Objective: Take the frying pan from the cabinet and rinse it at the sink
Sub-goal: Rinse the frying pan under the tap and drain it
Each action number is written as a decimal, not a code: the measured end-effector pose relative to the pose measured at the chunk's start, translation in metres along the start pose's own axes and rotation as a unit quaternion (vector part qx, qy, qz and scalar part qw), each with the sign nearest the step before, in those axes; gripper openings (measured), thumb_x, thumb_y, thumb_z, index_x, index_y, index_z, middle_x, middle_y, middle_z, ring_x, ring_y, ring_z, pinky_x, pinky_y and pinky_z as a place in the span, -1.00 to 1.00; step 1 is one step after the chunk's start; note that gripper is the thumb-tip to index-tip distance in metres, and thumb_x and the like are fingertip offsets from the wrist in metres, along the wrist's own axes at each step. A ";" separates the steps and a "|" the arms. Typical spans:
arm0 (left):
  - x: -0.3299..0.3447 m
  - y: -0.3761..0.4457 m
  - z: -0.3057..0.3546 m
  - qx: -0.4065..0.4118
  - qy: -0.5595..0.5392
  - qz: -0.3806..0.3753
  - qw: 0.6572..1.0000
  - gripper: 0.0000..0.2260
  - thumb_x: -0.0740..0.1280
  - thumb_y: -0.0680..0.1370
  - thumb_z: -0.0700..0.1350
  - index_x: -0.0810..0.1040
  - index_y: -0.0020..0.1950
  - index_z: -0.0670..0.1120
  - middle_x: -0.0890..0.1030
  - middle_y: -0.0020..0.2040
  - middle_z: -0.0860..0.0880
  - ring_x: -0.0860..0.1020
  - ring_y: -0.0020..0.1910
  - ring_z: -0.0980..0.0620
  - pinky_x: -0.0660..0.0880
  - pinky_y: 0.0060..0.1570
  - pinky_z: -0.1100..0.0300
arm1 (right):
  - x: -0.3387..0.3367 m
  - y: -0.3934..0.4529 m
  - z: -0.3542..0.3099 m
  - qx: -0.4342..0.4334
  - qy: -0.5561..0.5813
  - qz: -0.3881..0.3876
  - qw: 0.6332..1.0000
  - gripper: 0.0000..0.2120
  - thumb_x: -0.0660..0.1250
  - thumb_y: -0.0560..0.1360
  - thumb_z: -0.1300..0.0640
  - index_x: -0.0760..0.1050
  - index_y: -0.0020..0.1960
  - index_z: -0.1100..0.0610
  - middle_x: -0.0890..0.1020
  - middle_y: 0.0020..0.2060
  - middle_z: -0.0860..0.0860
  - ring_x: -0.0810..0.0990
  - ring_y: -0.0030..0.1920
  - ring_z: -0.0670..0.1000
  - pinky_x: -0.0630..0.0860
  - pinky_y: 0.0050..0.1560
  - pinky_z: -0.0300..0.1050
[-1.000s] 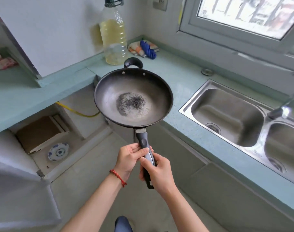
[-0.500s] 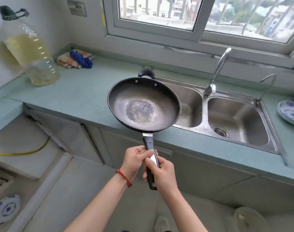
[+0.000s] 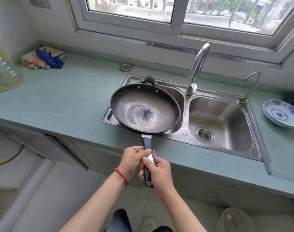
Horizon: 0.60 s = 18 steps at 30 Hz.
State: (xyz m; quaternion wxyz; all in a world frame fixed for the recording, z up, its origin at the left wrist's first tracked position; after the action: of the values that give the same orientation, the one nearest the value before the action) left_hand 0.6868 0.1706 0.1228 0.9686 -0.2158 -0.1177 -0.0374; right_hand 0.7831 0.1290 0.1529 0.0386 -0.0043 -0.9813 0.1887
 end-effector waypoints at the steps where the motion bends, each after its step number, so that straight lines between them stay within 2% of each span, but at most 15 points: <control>1: 0.000 0.005 0.000 -0.003 -0.002 0.002 1.000 -0.86 0.32 0.45 -0.27 0.62 -0.28 -0.26 0.60 -0.43 -0.21 0.36 -0.74 0.04 0.26 -0.75 0.36 | -0.002 0.005 -0.001 0.004 0.010 -0.005 1.000 -0.77 0.25 0.49 0.30 0.49 -0.34 0.22 0.57 -0.54 0.05 0.55 -0.56 -0.01 0.51 -0.47 -0.20; 5: -0.002 0.027 0.002 -0.016 -0.009 -0.006 1.000 -0.86 0.33 0.46 -0.25 0.61 -0.22 -0.30 0.48 -0.27 -0.34 0.30 -0.75 0.07 0.22 -0.74 0.39 | -0.003 0.027 -0.005 0.012 0.030 -0.024 0.999 -0.81 0.24 0.50 0.32 0.53 -0.27 0.23 0.63 -0.51 0.00 0.61 -0.50 -0.01 0.56 -0.39 -0.20; 7: -0.005 0.037 0.007 -0.025 -0.007 -0.009 1.000 -0.86 0.32 0.46 -0.25 0.62 -0.22 -0.29 0.43 -0.23 -0.35 0.28 -0.76 0.09 0.20 -0.73 0.41 | -0.001 0.038 -0.007 0.018 0.034 -0.032 0.999 -0.81 0.25 0.50 0.32 0.54 -0.26 0.21 0.64 -0.49 0.02 0.62 -0.47 0.00 0.57 -0.37 -0.20; 11: -0.013 0.060 0.017 -0.045 0.012 -0.006 0.999 -0.84 0.29 0.48 -0.25 0.58 -0.16 -0.35 0.42 -0.33 -0.14 0.20 -0.76 0.16 0.13 -0.72 0.44 | 0.006 0.064 -0.012 0.033 0.038 -0.025 0.998 -0.84 0.28 0.49 0.30 0.58 -0.22 0.20 0.67 -0.42 0.07 0.64 -0.42 0.05 0.62 -0.31 -0.13; 14: -0.021 0.073 0.021 -0.057 0.017 -0.008 0.998 -0.85 0.30 0.48 -0.25 0.60 -0.18 -0.32 0.42 -0.39 -0.10 0.19 -0.73 0.16 0.12 -0.69 0.43 | 0.012 0.076 -0.013 0.044 0.031 -0.020 0.998 -0.83 0.28 0.49 0.30 0.60 -0.22 0.17 0.68 -0.41 0.08 0.66 -0.39 0.06 0.63 -0.27 -0.11; 16: -0.026 0.077 0.021 -0.059 0.025 -0.018 0.998 -0.85 0.34 0.46 -0.22 0.62 -0.19 -0.31 0.46 -0.42 -0.13 0.26 -0.67 0.08 0.17 -0.62 0.37 | 0.013 0.080 -0.014 0.046 0.026 -0.022 0.998 -0.83 0.28 0.49 0.31 0.59 -0.22 0.17 0.68 -0.41 0.09 0.67 -0.39 0.06 0.63 -0.28 -0.13; 18: -0.029 0.079 0.020 -0.053 0.028 -0.026 0.998 -0.76 0.41 0.38 -0.12 0.60 -0.18 -0.33 0.48 -0.34 -0.26 0.36 -0.47 -0.03 0.23 -0.49 0.29 | 0.013 0.081 -0.014 0.045 0.020 -0.023 0.999 -0.86 0.29 0.48 0.30 0.60 -0.19 0.18 0.69 -0.39 0.10 0.68 -0.36 0.07 0.62 -0.28 -0.14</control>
State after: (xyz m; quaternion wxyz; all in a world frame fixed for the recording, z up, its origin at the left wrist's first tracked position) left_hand 0.6637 0.2515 0.1010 0.9573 -0.2629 -0.0936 -0.0754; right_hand 0.7707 0.2098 0.1372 0.0624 0.0167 -0.9707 0.2316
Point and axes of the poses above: each hand's wrist, its own y-axis towards the middle knuckle, its own x-axis out of the palm, z = x × y, the point moved 2 cm from there along y, towards the middle knuckle
